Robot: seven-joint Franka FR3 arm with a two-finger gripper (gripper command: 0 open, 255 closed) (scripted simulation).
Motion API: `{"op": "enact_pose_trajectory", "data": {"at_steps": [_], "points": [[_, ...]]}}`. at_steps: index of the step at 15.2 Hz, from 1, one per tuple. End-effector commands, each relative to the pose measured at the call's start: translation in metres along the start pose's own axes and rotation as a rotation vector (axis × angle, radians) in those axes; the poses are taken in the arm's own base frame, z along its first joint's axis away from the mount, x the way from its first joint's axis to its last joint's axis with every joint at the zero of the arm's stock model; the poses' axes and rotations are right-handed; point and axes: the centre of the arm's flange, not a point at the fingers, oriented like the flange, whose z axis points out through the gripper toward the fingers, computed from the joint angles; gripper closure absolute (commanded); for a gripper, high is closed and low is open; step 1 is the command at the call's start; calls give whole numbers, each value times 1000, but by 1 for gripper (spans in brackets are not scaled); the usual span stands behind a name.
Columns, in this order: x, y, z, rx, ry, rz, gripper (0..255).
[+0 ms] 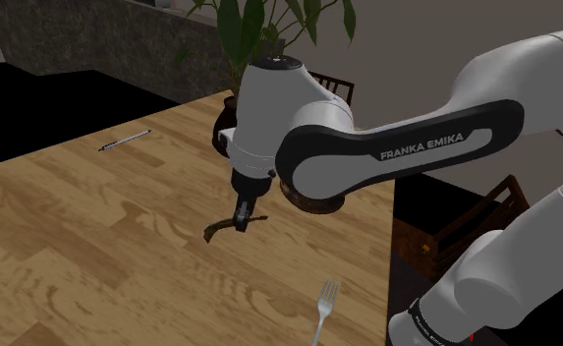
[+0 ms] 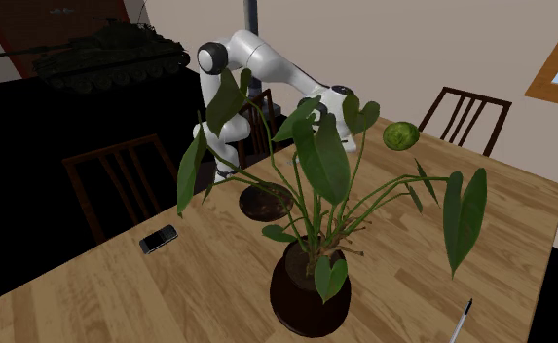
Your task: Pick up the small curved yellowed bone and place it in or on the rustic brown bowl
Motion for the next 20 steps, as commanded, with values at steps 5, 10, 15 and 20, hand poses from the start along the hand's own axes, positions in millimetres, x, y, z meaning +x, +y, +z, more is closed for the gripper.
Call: {"op": "enact_pose_trajectory", "data": {"at_steps": [5, 10, 15, 20], "points": [[1, 2, -31, 0, 0, 0, 255], [2, 5, -58, 0, 0, 0, 255], [-15, 26, -71, 0, 0, 0, 255], [-42, 56, -71, 0, -1, 2, 255]]}}
